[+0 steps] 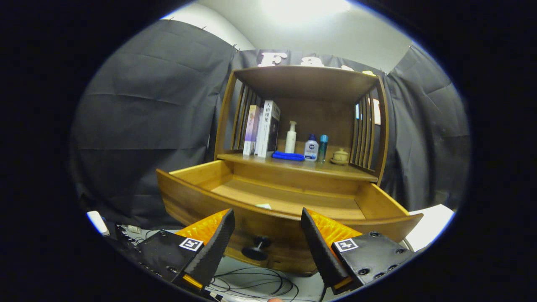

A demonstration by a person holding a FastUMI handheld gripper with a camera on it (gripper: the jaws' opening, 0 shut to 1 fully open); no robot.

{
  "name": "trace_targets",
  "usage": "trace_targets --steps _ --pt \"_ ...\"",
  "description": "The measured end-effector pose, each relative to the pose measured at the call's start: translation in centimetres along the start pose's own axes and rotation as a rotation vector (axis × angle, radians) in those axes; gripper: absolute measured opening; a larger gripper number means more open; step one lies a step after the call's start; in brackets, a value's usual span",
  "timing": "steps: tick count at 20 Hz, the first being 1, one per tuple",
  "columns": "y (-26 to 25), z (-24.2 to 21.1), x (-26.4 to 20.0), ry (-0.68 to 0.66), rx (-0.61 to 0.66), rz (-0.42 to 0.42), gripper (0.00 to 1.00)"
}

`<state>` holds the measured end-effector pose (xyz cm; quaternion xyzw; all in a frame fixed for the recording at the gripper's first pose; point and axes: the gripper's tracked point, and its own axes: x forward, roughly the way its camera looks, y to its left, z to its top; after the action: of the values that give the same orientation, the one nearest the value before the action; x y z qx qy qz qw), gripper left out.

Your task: Pull open the drawer, take out the items inside it, and place them on the countertop above the cabinet.

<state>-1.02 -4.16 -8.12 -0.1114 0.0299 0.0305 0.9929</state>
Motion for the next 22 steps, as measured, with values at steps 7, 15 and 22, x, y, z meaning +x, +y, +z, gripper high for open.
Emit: trace_targets --steps 7,15,22 --pt "-1.8 3.2 3.7 0.06 0.075 0.106 0.98" --pt "-3.3 2.7 8.7 0.24 0.143 0.228 0.98" --pt "-3.1 0.0 12.6 0.537 0.306 0.354 0.98"
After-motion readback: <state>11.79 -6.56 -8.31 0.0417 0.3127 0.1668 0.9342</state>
